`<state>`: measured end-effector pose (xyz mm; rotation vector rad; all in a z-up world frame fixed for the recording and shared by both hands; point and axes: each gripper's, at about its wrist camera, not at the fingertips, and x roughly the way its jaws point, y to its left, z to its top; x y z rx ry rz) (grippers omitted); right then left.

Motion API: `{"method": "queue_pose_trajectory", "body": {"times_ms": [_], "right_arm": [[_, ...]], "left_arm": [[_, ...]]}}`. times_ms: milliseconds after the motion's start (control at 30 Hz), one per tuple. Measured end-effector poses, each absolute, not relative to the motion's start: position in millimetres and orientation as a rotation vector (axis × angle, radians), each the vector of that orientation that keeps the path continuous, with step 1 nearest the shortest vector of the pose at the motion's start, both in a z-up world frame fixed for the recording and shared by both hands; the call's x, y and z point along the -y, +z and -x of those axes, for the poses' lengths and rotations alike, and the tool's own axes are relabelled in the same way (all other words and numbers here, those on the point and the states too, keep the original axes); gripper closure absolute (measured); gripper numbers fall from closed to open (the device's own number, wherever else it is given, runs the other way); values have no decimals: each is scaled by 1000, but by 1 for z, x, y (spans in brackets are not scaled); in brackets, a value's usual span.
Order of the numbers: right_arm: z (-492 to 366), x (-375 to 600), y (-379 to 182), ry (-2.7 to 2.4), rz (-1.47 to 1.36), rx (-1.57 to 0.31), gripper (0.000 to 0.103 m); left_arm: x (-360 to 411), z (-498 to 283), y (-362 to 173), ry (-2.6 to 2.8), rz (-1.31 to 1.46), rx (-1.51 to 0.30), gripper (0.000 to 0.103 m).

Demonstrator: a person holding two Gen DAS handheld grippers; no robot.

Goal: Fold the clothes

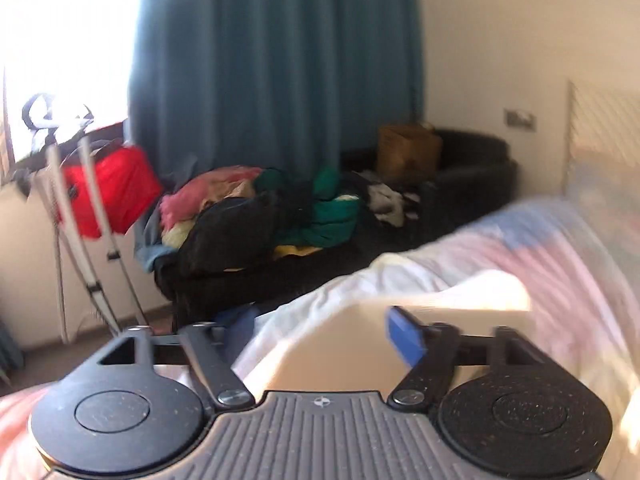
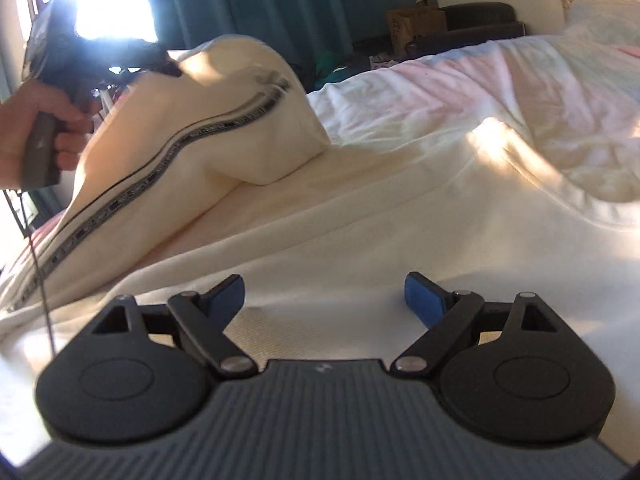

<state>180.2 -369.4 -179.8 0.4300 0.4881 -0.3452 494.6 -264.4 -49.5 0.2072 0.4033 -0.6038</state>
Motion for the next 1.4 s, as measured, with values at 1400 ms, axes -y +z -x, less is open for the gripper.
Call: {"method": "queue_pose_trajectory", "body": {"times_ms": [1400], "right_arm": [[-224,384,-154,-166,-660,-515,22]], "left_arm": [[-13,-111,-84,-171,300,-489,9]]}}
